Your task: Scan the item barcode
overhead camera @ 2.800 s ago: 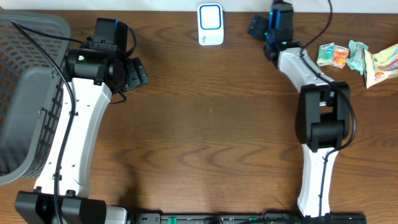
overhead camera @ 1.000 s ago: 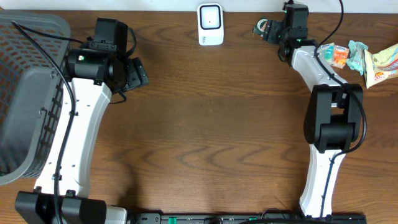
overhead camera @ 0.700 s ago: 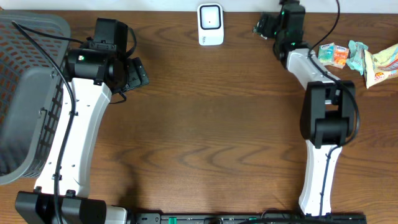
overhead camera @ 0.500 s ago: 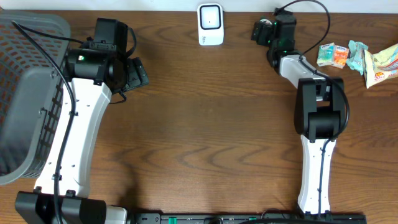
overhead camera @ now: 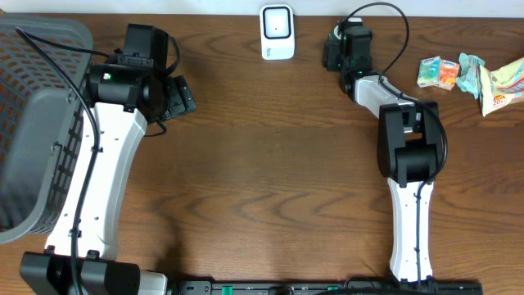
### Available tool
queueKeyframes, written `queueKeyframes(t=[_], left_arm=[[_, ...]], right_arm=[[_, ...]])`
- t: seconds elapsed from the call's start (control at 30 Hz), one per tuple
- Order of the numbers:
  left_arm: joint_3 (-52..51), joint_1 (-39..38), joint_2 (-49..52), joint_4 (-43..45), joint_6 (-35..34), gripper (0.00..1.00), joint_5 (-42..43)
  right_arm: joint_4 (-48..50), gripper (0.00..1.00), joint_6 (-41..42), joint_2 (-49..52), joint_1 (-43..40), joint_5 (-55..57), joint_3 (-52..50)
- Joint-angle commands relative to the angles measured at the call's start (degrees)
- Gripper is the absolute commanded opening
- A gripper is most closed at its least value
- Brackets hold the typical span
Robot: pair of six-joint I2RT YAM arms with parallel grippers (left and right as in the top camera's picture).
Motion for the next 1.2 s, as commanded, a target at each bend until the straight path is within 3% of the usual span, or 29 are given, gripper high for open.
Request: queueKeyframes(t=[0.0, 0.17, 0.23, 0.33, 0.43, 0.53, 0.83, 1.17], left_arm=[[0.50, 0.09, 0.20, -0.20, -0.70, 0.98, -0.52], [0.50, 0.09, 0.20, -0.20, -0.70, 0.98, -0.52], [0.50, 0.09, 0.20, -0.20, -0.70, 0.97, -0.52], [0.50, 0.09, 0.20, -0.20, -0.70, 0.98, -0.52], [0.50, 0.09, 0.20, -0.20, -0.70, 0.98, -0.52], [0.50, 0.09, 0.20, -0.20, -0.70, 0.98, -0.52], [0.50, 0.09, 0.20, -0.20, -0.70, 0.98, -0.52], [0.50, 0.09, 0.20, -0.20, -0.70, 0.98, -0.52]], right_arm=[[-3.98, 0.64, -1.25, 0.50, 1.11, 9.22, 0.04], [-8.92, 0.59, -0.02, -1.99, 1.01, 11.21, 0.04], [-10.54, 0.51, 1.40, -3.50, 0.94, 11.26, 0.04], [-13.05, 0.36, 3.61, -6.23, 0.90, 11.19, 0.04], [-13.64, 0.14, 3.91, -9.33, 1.01, 9.81, 0.04], [-10.73, 0.03, 3.89, -10.01, 0.90, 6.10, 0.04], [4.85, 0.01, 3.93, -9.66, 0.15, -1.29, 0.04], [5.99, 0.01, 10.69, -3.54, -2.82, -4.59, 0.74]])
